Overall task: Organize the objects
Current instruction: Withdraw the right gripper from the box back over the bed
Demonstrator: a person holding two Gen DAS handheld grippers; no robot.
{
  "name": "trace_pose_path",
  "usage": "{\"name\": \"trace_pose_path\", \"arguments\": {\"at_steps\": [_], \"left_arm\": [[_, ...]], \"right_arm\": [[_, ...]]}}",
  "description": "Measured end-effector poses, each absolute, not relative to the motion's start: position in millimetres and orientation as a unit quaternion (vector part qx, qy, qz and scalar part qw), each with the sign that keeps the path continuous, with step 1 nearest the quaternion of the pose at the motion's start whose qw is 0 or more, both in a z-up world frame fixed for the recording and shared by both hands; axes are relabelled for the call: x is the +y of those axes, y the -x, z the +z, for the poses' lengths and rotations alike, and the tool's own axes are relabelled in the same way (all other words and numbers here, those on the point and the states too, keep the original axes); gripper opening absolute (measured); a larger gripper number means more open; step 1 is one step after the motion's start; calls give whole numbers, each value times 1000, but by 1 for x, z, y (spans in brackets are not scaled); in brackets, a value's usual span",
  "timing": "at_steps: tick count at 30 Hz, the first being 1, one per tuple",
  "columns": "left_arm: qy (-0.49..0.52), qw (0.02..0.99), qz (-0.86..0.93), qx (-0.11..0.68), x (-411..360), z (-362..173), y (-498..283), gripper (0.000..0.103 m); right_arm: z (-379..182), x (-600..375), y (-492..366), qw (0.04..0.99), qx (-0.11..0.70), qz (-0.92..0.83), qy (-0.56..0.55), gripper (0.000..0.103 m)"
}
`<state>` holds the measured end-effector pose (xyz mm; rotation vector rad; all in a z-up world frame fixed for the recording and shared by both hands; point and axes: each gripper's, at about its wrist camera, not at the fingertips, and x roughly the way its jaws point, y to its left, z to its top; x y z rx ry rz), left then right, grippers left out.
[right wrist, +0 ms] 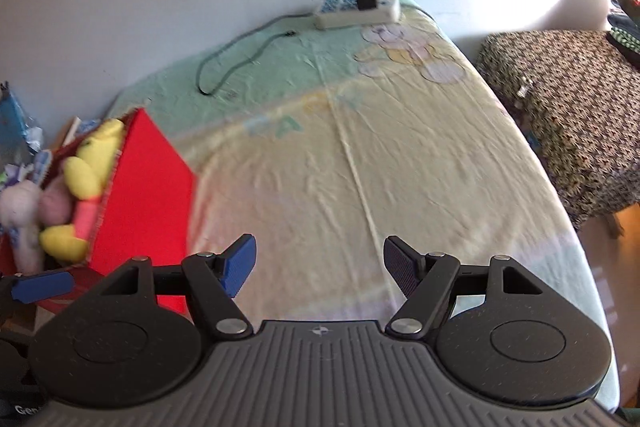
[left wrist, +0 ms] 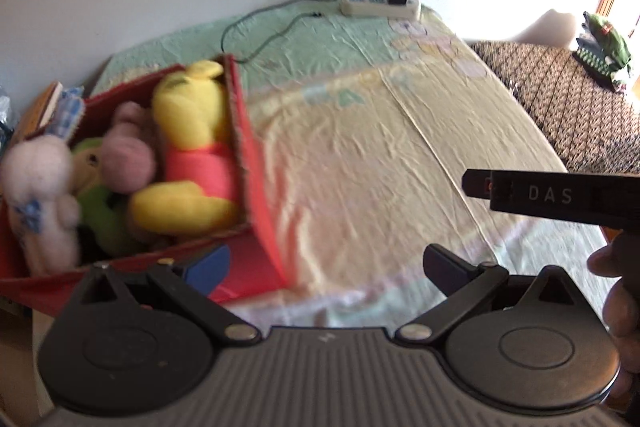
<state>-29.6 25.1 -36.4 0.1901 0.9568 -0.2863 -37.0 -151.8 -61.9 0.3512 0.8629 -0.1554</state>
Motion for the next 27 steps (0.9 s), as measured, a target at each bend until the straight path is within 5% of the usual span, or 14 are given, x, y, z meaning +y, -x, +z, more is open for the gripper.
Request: {"name": "trace_pose_path", "arguments": {"at_steps": [27], "left_arm": [[-112,828,-104,540,-39,-90,16,103]], "right_arm": [[-93,-194,37,856,482,-117,-144,73]]}}
